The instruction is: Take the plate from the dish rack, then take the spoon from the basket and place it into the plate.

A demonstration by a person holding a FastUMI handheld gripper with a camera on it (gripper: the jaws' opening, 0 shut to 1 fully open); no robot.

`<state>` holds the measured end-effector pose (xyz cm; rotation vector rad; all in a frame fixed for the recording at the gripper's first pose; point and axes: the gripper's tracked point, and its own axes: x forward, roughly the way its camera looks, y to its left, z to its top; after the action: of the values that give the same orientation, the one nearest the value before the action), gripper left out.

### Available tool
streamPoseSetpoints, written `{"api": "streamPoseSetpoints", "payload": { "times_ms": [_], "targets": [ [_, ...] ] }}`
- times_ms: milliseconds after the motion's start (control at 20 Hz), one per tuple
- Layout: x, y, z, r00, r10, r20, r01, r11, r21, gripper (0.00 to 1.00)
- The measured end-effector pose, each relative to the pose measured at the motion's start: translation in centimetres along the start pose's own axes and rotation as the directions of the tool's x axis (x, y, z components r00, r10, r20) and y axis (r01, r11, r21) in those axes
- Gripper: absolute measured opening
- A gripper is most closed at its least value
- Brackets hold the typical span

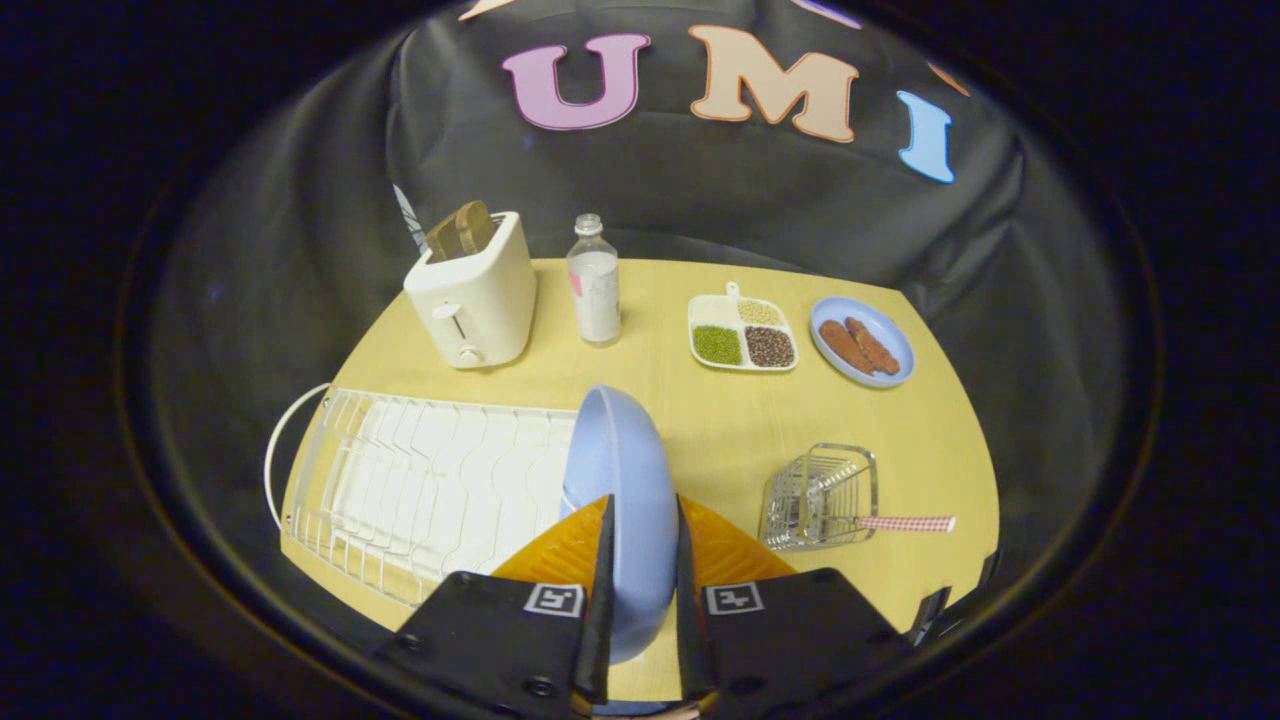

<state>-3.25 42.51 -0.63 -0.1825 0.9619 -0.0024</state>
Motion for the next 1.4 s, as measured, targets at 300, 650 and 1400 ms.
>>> {"api": "streamPoseSetpoints", "payload": {
  "times_ms": [300, 650, 1400],
  "targets": [
    [-1.5, -0.7, 1.5, 0.992, -0.123, 0.015, 0.124, 0.987, -0.102, 0.25],
    [-2.3, -0.2, 2.4, 0.994, -0.103, -0.03, 0.101, 0.993, -0.059, 0.25],
    [-9.6, -10.0, -0.6, 0.954, 0.28, 0.108, -0.299, 0.862, 0.408, 0.19]
  ]
}}
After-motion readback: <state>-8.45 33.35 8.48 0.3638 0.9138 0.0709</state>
